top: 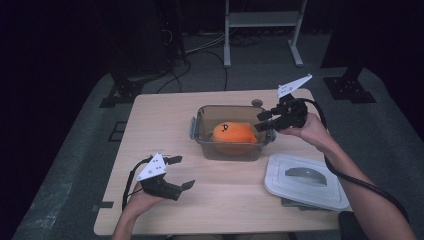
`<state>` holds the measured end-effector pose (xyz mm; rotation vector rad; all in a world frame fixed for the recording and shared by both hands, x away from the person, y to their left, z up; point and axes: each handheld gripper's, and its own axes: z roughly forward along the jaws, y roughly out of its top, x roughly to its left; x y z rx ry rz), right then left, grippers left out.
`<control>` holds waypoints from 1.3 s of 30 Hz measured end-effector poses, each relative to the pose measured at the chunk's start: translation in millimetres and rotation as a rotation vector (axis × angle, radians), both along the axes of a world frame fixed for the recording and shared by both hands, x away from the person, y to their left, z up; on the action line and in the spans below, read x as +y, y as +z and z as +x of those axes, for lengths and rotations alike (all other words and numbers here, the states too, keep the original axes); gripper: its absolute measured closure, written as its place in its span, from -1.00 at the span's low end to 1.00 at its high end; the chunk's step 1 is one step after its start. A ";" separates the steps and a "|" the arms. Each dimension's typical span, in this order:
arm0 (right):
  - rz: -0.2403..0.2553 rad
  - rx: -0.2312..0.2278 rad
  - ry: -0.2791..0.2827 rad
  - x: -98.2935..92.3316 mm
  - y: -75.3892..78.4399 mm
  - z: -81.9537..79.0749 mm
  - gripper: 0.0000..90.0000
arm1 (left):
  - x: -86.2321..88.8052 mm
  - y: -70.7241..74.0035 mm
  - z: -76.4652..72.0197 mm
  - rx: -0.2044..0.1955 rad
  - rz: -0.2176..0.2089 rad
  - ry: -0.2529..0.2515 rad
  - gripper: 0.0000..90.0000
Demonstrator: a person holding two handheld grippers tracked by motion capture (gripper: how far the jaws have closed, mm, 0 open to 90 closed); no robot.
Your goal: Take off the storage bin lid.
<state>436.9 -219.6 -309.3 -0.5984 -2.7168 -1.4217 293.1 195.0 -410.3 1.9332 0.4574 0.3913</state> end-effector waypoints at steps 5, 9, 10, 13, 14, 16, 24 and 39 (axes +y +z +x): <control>0.012 -0.006 -0.009 -13.2 1.9 -8.6 -0.06 | -0.4 -0.7 0.7 0.006 -0.004 0.003 -0.78; 0.018 -0.011 -0.017 -19.7 2.4 -13.2 -0.08 | -1.1 -1.9 1.4 0.009 -0.004 -0.001 -0.79; 0.018 -0.011 -0.017 -19.7 2.4 -13.2 -0.08 | -1.4 -1.8 1.6 0.006 0.002 -0.003 -0.79; 0.021 -0.011 -0.020 -24.9 1.6 -18.2 -0.09 | -1.7 -1.5 1.9 0.006 -0.007 0.001 -0.80; 0.024 -0.010 -0.021 -26.2 1.2 -19.3 -0.09 | -1.6 -2.1 2.2 0.007 -0.006 0.001 -0.80; 0.022 -0.012 -0.022 -28.4 0.3 -21.2 -0.10 | -1.8 -2.8 2.0 0.012 0.000 0.000 -0.80; 0.034 -0.013 -0.030 -37.3 -3.0 -31.2 -0.17 | -1.5 -2.7 1.8 0.013 -0.005 0.003 -0.80; 0.041 -0.008 -0.050 -55.4 -14.4 -48.9 -0.24 | -2.8 -3.5 1.9 0.013 -0.005 0.004 -0.81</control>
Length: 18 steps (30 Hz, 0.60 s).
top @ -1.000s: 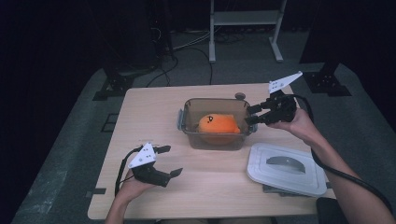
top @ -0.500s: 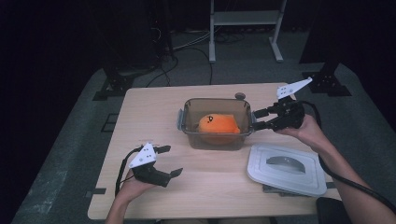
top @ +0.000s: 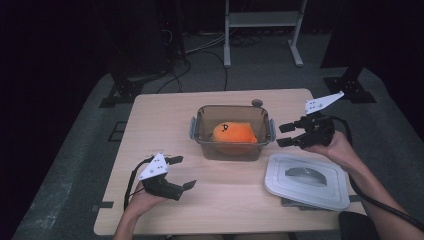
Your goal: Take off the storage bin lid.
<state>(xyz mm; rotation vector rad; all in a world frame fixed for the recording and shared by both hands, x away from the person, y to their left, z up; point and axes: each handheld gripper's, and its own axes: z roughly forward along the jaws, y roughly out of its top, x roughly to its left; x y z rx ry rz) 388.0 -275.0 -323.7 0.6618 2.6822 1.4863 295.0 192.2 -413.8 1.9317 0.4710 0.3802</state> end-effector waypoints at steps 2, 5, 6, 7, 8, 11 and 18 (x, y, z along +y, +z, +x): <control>-0.001 -0.001 -0.002 -3.8 -3.3 -2.9 -0.24 | -0.1 -0.5 0.2 0.000 0.000 0.001 -0.81; 0.009 0.006 -0.014 -9.4 -8.3 -6.7 -0.26 | -0.4 -0.9 0.3 0.005 0.000 0.000 -0.81; 0.009 0.006 -0.016 -11.1 -9.7 -7.5 -0.26 | -0.5 -0.9 0.3 0.005 0.000 0.000 -0.81; 0.010 0.008 -0.019 -13.0 -11.1 -8.2 -0.26 | -0.5 -1.0 0.3 0.006 0.000 -0.001 -0.81; 0.010 0.008 -0.019 -13.0 -11.1 -8.2 -0.26 | -0.5 -1.0 0.3 0.006 0.000 -0.001 -0.81; 0.015 0.009 -0.027 -18.4 -16.1 -10.6 -0.27 | -0.2 -1.2 0.5 0.008 -0.006 -0.003 -0.81; 0.021 0.011 -0.034 -22.1 -23.7 -14.9 -0.27 | 1.0 -0.7 0.5 0.007 -0.010 -0.003 -0.81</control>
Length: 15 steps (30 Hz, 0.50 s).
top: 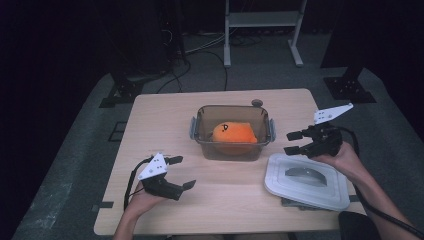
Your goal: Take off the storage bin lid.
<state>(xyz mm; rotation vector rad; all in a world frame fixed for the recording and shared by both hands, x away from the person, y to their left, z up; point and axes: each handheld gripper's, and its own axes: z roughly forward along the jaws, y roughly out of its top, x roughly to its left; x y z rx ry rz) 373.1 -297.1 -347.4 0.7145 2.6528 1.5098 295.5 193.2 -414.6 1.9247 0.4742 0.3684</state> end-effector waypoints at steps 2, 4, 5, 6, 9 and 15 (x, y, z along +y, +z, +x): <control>-0.003 0.003 -0.002 -0.3 -1.8 -1.0 -0.29 | 0.0 0.0 -0.1 0.000 0.000 -0.001 -0.81; -0.002 0.006 -0.002 -0.6 -2.5 -1.6 -0.29 | 0.1 0.5 -0.3 -0.003 0.003 -0.001 -0.81; -0.001 0.004 -0.003 -1.7 -3.7 -3.0 -0.29 | 0.0 0.9 -0.4 -0.005 0.001 0.001 -0.81; 0.002 0.003 -0.004 -2.4 -4.5 -3.6 -0.30 | 0.0 0.9 -0.4 -0.005 0.001 0.001 -0.81; 0.002 0.005 -0.006 -5.0 -7.5 -6.3 -0.32 | -0.3 0.8 -0.6 -0.003 0.000 0.000 -0.81; 0.004 0.014 -0.018 -11.7 -17.4 -10.8 -0.35 | -0.5 1.2 -0.8 -0.004 -0.001 -0.001 -0.81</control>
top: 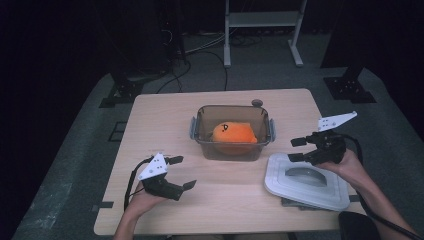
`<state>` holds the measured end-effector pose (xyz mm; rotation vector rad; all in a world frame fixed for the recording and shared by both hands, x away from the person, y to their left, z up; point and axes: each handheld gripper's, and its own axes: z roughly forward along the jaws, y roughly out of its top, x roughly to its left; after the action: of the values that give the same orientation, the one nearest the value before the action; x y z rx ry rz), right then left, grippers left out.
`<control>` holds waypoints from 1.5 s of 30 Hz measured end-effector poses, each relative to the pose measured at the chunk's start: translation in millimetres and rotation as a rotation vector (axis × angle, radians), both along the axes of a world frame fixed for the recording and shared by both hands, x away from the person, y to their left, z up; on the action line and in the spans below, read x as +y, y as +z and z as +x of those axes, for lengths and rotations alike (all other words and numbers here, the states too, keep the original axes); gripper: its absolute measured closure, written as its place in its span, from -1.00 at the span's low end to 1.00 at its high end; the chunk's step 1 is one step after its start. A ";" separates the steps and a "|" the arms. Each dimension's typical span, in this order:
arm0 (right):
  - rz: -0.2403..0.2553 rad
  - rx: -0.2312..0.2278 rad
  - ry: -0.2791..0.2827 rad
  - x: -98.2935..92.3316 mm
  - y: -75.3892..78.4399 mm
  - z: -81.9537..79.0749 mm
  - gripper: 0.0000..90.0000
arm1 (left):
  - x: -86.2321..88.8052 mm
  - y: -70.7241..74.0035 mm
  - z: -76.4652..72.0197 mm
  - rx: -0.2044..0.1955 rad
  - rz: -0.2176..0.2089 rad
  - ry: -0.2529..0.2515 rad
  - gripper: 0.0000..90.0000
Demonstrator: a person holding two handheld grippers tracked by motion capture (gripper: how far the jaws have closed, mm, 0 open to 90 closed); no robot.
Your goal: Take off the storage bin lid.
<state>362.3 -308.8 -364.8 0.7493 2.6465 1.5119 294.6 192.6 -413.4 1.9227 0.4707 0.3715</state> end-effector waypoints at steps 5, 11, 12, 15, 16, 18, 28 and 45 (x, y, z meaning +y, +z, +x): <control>0.005 0.009 -0.011 -4.9 -7.4 -4.0 -0.35 | -0.2 -0.4 0.1 0.003 0.001 -0.002 -0.81; 0.008 0.010 -0.014 -8.3 -13.0 -7.1 -0.37 | -1.0 -0.6 0.4 0.001 0.003 -0.006 -0.81; 0.004 0.012 -0.015 -8.7 -14.1 -7.6 -0.37 | -1.3 -0.8 0.4 0.002 0.002 -0.006 -0.81; 0.003 0.013 -0.014 -9.3 -16.8 -9.1 -0.37 | -1.6 -1.1 0.4 0.003 -0.001 -0.005 -0.81; -0.003 0.014 -0.014 -9.5 -18.8 -10.3 -0.37 | -1.7 -1.2 0.4 0.003 -0.002 -0.004 -0.81; -0.004 0.017 -0.014 -9.6 -21.1 -11.1 -0.37 | -1.7 -0.9 0.3 0.002 -0.002 -0.005 -0.81; -0.013 0.023 -0.025 -14.6 -31.1 -16.1 -0.37 | -1.7 -0.7 -0.1 0.002 -0.004 -0.004 -0.81; -0.044 0.035 -0.047 -30.9 -47.9 -24.5 -0.37 | -2.3 -1.1 -0.4 0.004 -0.008 -0.005 -0.81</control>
<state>337.8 -339.7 -412.7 0.8370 2.6573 1.4377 294.2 190.3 -414.5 1.9162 0.4695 0.3626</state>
